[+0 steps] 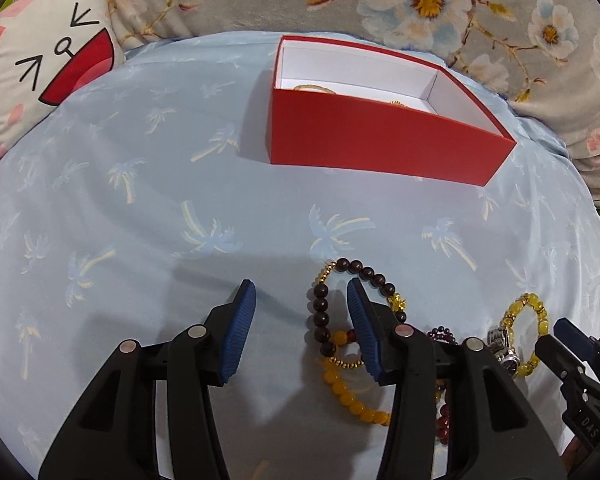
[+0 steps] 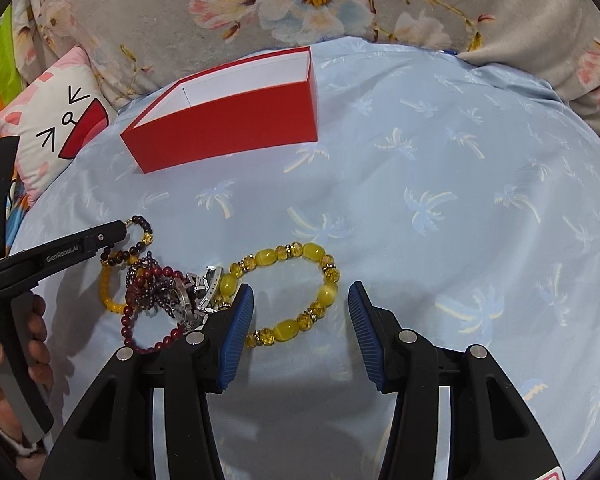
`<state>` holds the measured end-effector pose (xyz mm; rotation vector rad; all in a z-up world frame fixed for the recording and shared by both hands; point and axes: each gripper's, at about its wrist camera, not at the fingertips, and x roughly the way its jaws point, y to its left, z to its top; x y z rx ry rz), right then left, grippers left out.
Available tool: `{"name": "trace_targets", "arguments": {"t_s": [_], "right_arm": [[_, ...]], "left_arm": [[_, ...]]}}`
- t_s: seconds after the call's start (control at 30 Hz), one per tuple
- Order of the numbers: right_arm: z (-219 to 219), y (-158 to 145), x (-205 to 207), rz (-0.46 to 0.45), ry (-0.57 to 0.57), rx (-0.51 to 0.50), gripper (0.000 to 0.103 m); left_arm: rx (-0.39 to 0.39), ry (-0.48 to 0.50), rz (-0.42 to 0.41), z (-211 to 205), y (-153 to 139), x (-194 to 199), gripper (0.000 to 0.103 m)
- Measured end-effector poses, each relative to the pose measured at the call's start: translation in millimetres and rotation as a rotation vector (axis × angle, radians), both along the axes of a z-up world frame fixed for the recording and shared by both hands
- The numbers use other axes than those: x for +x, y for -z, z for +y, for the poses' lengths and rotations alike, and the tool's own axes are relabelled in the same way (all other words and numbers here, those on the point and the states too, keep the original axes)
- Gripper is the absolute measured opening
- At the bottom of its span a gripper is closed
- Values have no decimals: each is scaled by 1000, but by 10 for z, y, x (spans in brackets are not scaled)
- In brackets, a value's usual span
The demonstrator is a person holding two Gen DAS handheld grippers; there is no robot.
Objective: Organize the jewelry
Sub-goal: 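Move both tools back over the bead bracelets, then grasp the yellow-bead bracelet with the right tool while the left tool grasps the dark-bead bracelet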
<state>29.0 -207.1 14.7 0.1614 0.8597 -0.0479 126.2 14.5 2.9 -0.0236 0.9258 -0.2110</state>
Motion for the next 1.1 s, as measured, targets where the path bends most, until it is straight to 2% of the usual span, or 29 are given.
{"name": "trace_targets", "arguments": {"t_s": [0.13, 0.23, 0.3, 0.47, 0.57, 0.73, 0.9, 1.1], "right_arm": [[-10, 49, 27, 12, 8, 12, 48], [-12, 68, 43, 11, 13, 11, 48], [-10, 70, 56, 9, 16, 8, 48], [-1, 73, 102, 6, 18, -12, 47], [8, 78, 115, 4, 28, -36, 41], [51, 86, 127, 3, 45, -94, 33], [-8, 79, 131, 1, 59, -76, 10], [-46, 64, 111, 6, 62, -43, 9]], "left_arm": [[39, 9, -29, -80, 11, 1, 44], [58, 14, -50, -121, 22, -15, 37], [72, 15, -63, -129, 28, -19, 26], [71, 22, -79, -123, 36, -28, 14], [55, 25, -78, -99, 37, -27, 8], [28, 29, -74, -65, 35, -14, 8], [26, 30, -68, -66, 27, -38, 7], [10, 22, -68, -22, -53, -102, 7]]}}
